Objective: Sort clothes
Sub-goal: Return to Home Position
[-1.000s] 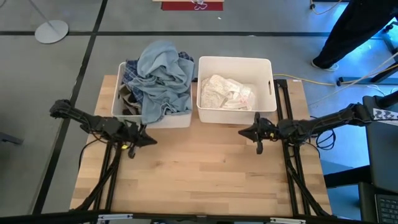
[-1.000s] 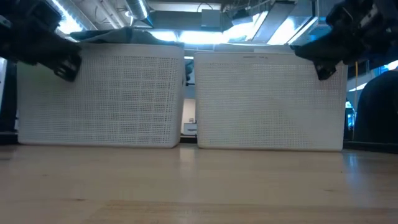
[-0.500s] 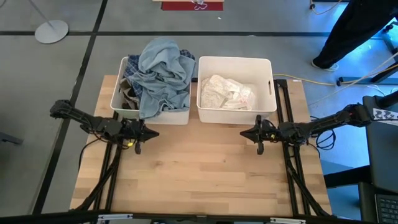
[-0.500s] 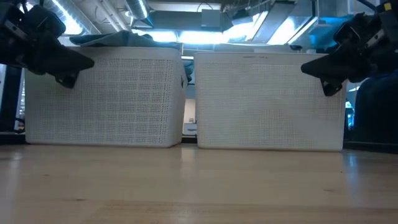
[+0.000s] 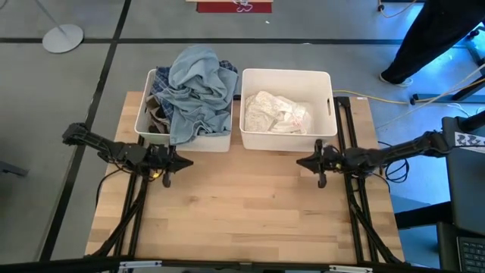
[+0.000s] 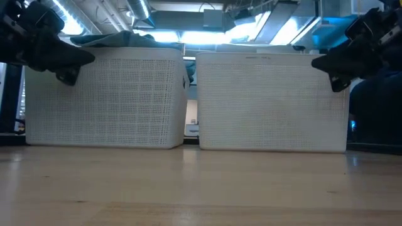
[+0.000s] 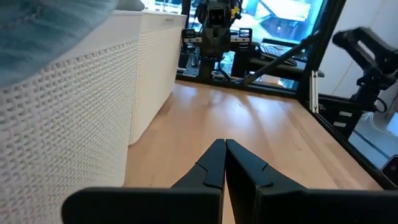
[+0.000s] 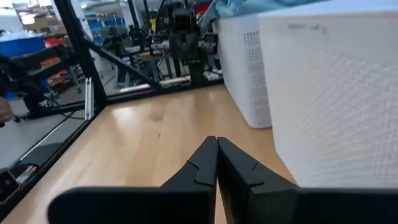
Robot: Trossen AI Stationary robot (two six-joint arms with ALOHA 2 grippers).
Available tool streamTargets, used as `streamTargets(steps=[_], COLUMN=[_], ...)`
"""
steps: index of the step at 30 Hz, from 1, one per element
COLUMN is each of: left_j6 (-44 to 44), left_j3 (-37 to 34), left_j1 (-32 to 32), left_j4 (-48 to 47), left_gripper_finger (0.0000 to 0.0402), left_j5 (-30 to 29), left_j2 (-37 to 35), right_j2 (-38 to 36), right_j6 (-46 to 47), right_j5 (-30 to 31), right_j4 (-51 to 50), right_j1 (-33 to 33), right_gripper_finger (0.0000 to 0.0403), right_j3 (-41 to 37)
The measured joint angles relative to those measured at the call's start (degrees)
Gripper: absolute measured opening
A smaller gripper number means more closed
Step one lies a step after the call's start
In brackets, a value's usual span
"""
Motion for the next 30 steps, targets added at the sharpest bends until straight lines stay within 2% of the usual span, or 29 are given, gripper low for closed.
streamTargets(steps=[6, 10, 18, 22, 26, 30], left_j6=[-2.35, -1.81, 0.18, -0.87, 2.87, 3.01], left_j3=[0.0, 0.0, 0.0, 0.0, 0.0, 0.0], left_j1=[-0.04, -0.04, -0.04, -0.04, -0.04, -0.04], left_j4=[-0.04, 0.05, 0.18, 0.11, 0.11, 0.15], left_gripper_finger=[0.0001, 0.0001, 0.0001, 0.0001, 0.0001, 0.0001], left_j5=[-0.09, -0.11, -0.24, -2.16, -3.13, -3.22], left_j2=[-0.14, -0.17, -0.17, 0.12, 0.9, 0.81], right_j2=[-9.19, -12.11, -10.97, -10.97, -10.96, -10.95], right_j6=[-1.76, -1.89, -0.95, -0.66, -0.68, -0.68], right_j5=[1.73, 2.32, 2.44, 1.23, 0.85, 0.81], right_j4=[-5.84, -8.42, -9.46, -9.17, -9.43, -9.51], right_j1=[0.02, 0.04, 0.13, 0.11, 0.11, 0.11], right_gripper_finger=[0.0014, 0.0014, 0.0014, 0.0014, 0.0014, 0.0014], right_j3=[-0.07, -0.11, -0.14, -0.15, 0.08, 0.15])
